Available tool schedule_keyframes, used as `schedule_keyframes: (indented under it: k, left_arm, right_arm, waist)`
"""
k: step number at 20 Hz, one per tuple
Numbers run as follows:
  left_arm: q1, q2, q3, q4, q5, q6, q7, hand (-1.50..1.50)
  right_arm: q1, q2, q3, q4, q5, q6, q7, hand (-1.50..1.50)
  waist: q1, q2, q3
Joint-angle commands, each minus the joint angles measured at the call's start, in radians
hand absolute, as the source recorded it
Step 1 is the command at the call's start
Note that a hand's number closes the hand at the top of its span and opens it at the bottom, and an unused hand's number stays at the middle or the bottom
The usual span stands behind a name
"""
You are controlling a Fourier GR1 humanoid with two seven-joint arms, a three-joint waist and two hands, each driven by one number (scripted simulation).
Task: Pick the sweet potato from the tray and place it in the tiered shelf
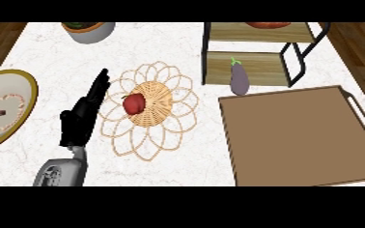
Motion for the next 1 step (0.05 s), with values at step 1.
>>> schedule_keyframes:
  k: [1]
  left_arm:
    - [0.016,-0.021,-0.008,0.001,0.004,0.007,0.0,0.0]
  right_arm:
    - [0.134,-0.026,-0.18,-0.124,-0.191,0.173,0.089,-1.5]
  waist:
    - [0.0,0.002,0.0]
